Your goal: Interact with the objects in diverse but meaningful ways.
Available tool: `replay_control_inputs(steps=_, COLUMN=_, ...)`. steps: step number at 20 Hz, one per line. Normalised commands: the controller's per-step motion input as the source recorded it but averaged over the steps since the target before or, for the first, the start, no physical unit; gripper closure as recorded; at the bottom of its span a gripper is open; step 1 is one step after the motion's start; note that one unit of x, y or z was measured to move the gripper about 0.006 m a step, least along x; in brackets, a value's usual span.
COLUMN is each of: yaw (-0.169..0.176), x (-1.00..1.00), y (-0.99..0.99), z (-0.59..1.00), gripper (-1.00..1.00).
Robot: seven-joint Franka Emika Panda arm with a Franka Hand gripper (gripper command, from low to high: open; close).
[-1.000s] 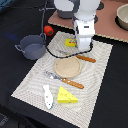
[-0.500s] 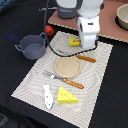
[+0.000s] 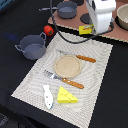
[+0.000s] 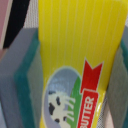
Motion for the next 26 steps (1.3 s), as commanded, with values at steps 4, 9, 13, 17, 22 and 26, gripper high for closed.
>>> replay_control_inputs(steps=4, yaw=-0.048, x=1.0, y=0.03, z=0.04, gripper=1.0)
replay_control_inputs(steps=9, yaw=-0.028, x=0.49, y=-0.02, z=-0.18, gripper=1.0)
replay_control_inputs(steps=13, yaw=0.003, x=-0.42, y=-0.14, z=-0.38, gripper=1.0)
replay_control_inputs(steps=17, yaw=0.002, x=-0.61, y=-0.18, z=-0.39, gripper=1.0)
replay_control_inputs(steps=22, yaw=0.0, x=-0.45, y=-0.12, z=-0.35, gripper=1.0)
replay_control_inputs(steps=26, yaw=0.0, x=0.0, y=0.01, z=-0.3, gripper=1.0)
